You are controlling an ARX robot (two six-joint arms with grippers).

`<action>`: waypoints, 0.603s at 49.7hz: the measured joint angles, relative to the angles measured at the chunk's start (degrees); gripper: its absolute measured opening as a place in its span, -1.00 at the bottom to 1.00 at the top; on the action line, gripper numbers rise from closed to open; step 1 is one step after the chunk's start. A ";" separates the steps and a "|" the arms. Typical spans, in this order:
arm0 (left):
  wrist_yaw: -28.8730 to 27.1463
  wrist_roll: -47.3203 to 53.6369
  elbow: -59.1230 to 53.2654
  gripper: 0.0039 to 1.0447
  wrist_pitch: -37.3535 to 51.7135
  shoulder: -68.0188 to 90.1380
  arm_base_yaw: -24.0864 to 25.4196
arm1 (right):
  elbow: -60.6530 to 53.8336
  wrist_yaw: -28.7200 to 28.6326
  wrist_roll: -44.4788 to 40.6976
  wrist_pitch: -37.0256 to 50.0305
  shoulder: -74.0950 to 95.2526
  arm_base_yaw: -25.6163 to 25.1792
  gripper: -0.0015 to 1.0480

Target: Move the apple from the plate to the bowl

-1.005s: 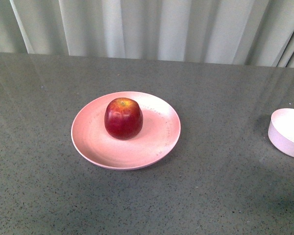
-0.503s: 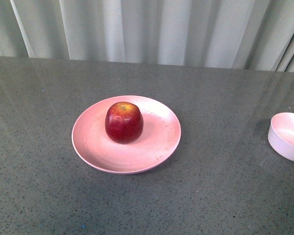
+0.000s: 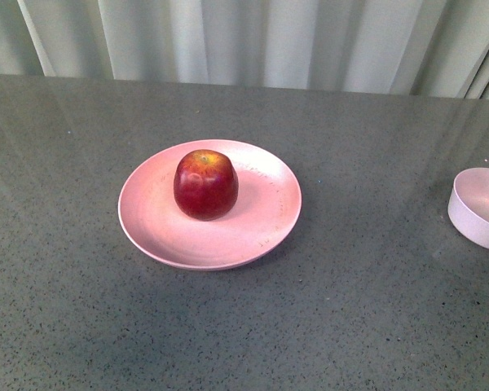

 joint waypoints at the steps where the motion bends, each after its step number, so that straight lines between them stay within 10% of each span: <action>1: 0.00 0.00 0.00 0.83 0.00 0.00 0.00 | 0.20 0.26 0.24 0.00 0.26 0.11 0.83; 18: 0.00 0.00 0.00 0.83 0.00 0.00 0.00 | 2.86 3.50 4.94 0.07 4.72 0.42 0.81; 30: 0.00 0.00 0.00 0.83 0.00 0.00 0.00 | 3.23 4.74 6.58 -0.70 6.38 -0.39 0.16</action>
